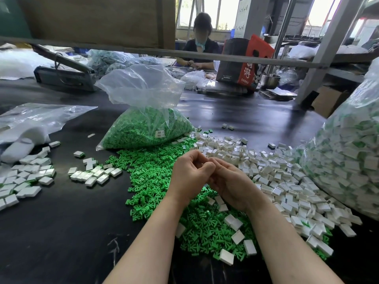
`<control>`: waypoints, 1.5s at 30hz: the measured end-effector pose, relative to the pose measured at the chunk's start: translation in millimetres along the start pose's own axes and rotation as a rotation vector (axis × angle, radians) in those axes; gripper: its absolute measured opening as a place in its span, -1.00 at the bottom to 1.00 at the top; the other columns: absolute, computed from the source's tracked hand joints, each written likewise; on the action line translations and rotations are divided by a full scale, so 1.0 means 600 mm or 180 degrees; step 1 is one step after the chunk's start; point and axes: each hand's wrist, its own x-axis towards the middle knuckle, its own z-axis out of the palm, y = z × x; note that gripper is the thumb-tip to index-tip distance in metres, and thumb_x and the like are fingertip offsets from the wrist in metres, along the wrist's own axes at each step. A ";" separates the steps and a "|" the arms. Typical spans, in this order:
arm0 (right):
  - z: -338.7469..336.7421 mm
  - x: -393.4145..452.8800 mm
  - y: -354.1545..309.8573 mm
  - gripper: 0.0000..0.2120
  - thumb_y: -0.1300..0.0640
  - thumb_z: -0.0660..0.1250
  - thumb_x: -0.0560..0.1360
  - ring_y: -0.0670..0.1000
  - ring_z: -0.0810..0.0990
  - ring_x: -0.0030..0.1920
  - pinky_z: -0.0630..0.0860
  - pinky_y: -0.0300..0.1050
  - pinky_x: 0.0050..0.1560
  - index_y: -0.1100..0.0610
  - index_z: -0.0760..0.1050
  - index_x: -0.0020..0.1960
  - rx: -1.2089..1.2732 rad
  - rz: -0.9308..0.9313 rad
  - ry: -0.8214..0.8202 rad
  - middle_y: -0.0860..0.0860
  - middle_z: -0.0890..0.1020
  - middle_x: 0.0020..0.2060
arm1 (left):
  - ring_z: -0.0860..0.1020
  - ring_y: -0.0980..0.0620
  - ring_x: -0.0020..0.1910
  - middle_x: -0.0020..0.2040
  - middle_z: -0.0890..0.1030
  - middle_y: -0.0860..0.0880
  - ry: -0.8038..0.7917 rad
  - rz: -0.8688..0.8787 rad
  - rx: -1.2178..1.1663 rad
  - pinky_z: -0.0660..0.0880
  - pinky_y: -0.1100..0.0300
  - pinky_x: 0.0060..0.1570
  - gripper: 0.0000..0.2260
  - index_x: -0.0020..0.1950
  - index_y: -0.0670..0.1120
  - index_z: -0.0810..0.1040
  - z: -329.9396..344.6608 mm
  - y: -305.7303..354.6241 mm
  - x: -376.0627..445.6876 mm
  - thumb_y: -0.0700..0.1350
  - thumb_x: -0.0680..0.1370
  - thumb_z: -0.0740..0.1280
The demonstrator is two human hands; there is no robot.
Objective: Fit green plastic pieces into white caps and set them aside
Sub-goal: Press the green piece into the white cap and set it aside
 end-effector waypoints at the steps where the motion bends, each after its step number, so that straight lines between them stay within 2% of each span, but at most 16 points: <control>1: -0.001 0.000 0.000 -0.69 0.01 0.39 0.42 0.08 0.42 -0.07 0.33 -0.09 -0.04 0.17 0.64 0.08 -0.0014 -0.0004 0.0009 0.21 0.45 0.01 | 0.50 0.03 -0.46 -0.45 0.55 -0.04 -0.0001 0.0002 -0.0016 0.52 0.12 -0.42 -0.91 -0.26 -0.13 0.51 0.000 0.000 0.000 -0.12 0.32 0.34; 5: -0.003 0.000 0.002 -0.66 0.02 0.37 0.45 0.10 0.39 -0.05 0.33 -0.09 -0.03 0.20 0.60 0.13 -0.0063 -0.0015 -0.0007 0.19 0.47 -0.01 | 0.50 -0.04 -0.40 -0.39 0.55 -0.15 -0.0016 0.0023 -0.0023 0.55 -0.13 -0.36 -0.90 -0.26 -0.14 0.51 0.000 0.000 0.000 -0.12 0.32 0.35; 7: -0.004 0.000 0.002 -0.66 0.02 0.35 0.46 0.08 0.40 -0.07 0.34 -0.09 -0.02 0.21 0.59 0.14 -0.0091 -0.0025 -0.0044 0.17 0.49 -0.06 | 0.50 -0.05 -0.39 -0.38 0.54 -0.16 -0.0014 0.0023 -0.0022 0.56 -0.15 -0.35 -0.88 -0.25 -0.15 0.51 0.000 -0.001 0.000 -0.12 0.32 0.35; 11: -0.003 0.001 0.002 -0.68 0.02 0.36 0.46 0.05 0.43 -0.07 0.36 -0.08 0.02 0.18 0.61 0.12 -0.0138 -0.0036 -0.0093 0.13 0.53 -0.09 | 0.48 -0.01 -0.39 -0.38 0.52 -0.13 -0.0021 0.0040 0.0028 0.53 0.02 -0.36 -0.87 -0.25 -0.16 0.52 -0.001 -0.003 0.000 -0.10 0.32 0.35; 14: -0.005 0.001 0.003 -0.73 0.01 0.36 0.45 0.03 0.45 -0.09 0.37 -0.06 0.04 0.14 0.64 0.05 -0.0192 -0.0071 -0.0166 0.08 0.56 -0.14 | 0.46 0.00 -0.39 -0.37 0.51 -0.14 -0.0040 0.0068 0.0079 0.51 0.06 -0.37 -0.85 -0.25 -0.17 0.51 -0.001 -0.003 0.001 -0.09 0.32 0.34; 17: -0.007 0.004 0.004 -0.65 0.03 0.33 0.48 0.05 0.53 -0.01 0.46 -0.05 0.13 0.22 0.57 0.17 -0.0185 -0.0105 -0.0155 0.10 0.62 -0.05 | 0.42 0.04 -0.42 -0.39 0.48 -0.08 -0.0041 0.0107 0.0147 0.47 0.16 -0.42 -0.87 -0.27 -0.14 0.51 -0.001 -0.002 0.001 -0.09 0.33 0.34; 19: -0.004 0.005 0.004 -0.56 -0.01 0.31 0.50 0.11 0.51 0.04 0.47 -0.03 0.14 0.27 0.53 0.25 -0.0214 -0.0100 -0.0089 0.19 0.58 0.04 | 0.42 0.06 -0.44 -0.40 0.48 -0.07 -0.0019 0.0089 0.0101 0.45 0.20 -0.45 -0.89 -0.28 -0.13 0.50 -0.001 -0.001 0.002 -0.09 0.34 0.33; 22: 0.001 0.005 0.005 -0.39 -0.17 0.26 0.54 0.07 0.43 -0.14 0.37 -0.12 -0.15 0.37 0.46 0.27 -0.0553 -0.0056 0.0000 0.18 0.49 -0.08 | 0.47 -0.03 -0.44 -0.40 0.51 -0.12 -0.0039 -0.0038 -0.0114 0.49 0.17 -0.44 -0.89 -0.27 -0.16 0.50 -0.003 -0.002 0.005 -0.12 0.35 0.32; 24: 0.002 0.006 0.006 -0.31 -0.27 0.27 0.49 0.01 0.41 -0.22 0.29 -0.12 -0.21 0.38 0.50 0.17 -0.0572 -0.0037 0.0006 0.14 0.49 -0.18 | 0.49 -0.03 -0.44 -0.41 0.54 -0.09 -0.0100 -0.0106 -0.0270 0.48 0.15 -0.42 -0.92 -0.27 -0.16 0.52 -0.006 -0.002 0.006 -0.15 0.38 0.33; 27: -0.002 0.009 0.004 -0.50 -0.26 0.25 0.47 0.01 0.48 -0.23 0.31 -0.08 -0.14 0.17 0.65 -0.06 -0.0304 -0.0051 -0.0042 0.10 0.58 -0.24 | 0.49 0.15 -0.46 -0.41 0.58 0.06 -0.0187 -0.0116 -0.0577 0.44 0.30 -0.42 -0.88 -0.24 -0.11 0.58 -0.013 -0.002 0.006 -0.26 0.49 0.37; 29: -0.004 0.008 0.004 -0.57 -0.21 0.20 0.50 -0.02 0.50 -0.25 0.31 -0.08 -0.14 0.09 0.68 -0.13 -0.0285 -0.0095 -0.0087 0.06 0.63 -0.26 | 0.49 0.24 -0.48 -0.42 0.60 0.10 -0.0259 -0.0105 -0.0719 0.40 0.42 -0.45 -0.84 -0.22 -0.10 0.61 -0.016 0.000 0.005 -0.30 0.53 0.36; 32: -0.004 0.007 0.005 -0.57 -0.15 0.17 0.52 -0.02 0.51 -0.26 0.32 -0.10 -0.15 0.13 0.68 -0.11 -0.0232 -0.0069 -0.0087 0.07 0.64 -0.26 | 0.48 0.24 -0.49 -0.40 0.62 0.09 -0.0331 -0.0138 -0.0799 0.39 0.41 -0.46 -0.79 -0.24 -0.06 0.65 -0.018 0.001 0.004 -0.29 0.53 0.37; 37: -0.002 0.008 0.001 -0.53 -0.12 0.18 0.52 0.02 0.50 -0.24 0.35 -0.11 -0.15 0.27 0.58 0.04 -0.0147 -0.0020 -0.0040 0.15 0.61 -0.22 | 0.40 0.20 -0.50 -0.40 0.59 0.07 -0.0369 -0.0271 -0.0851 0.36 0.37 -0.49 -0.77 -0.28 0.00 0.70 -0.023 0.003 0.006 -0.26 0.52 0.40; 41: -0.004 0.009 0.001 -0.57 -0.09 0.18 0.55 0.01 0.50 -0.28 0.41 -0.13 -0.20 0.25 0.60 0.01 -0.0150 -0.0065 0.0010 0.12 0.61 -0.26 | 0.39 0.19 -0.51 -0.38 0.59 0.04 -0.0406 -0.0342 -0.0774 0.35 0.36 -0.49 -0.82 -0.26 -0.02 0.71 -0.026 0.003 0.006 -0.23 0.51 0.42; 43: -0.006 0.008 0.001 -0.65 -0.03 0.18 0.60 -0.02 0.51 -0.33 0.45 -0.22 -0.32 0.22 0.60 -0.01 -0.0236 -0.0146 0.0130 0.10 0.59 -0.30 | 0.42 0.21 -0.50 -0.37 0.61 0.04 -0.0418 -0.0337 -0.0643 0.36 0.38 -0.48 -0.83 -0.27 -0.03 0.69 -0.028 0.004 0.006 -0.22 0.50 0.44; 45: -0.010 0.009 0.001 -0.72 0.06 0.18 0.64 -0.03 0.46 -0.38 0.37 -0.25 -0.44 0.15 0.60 -0.09 -0.0566 -0.0353 0.0314 0.05 0.57 -0.35 | 0.49 0.22 -0.46 -0.35 0.65 0.05 -0.0409 -0.0304 -0.0448 0.39 0.39 -0.45 -0.86 -0.25 -0.03 0.67 -0.030 0.005 0.008 -0.21 0.50 0.44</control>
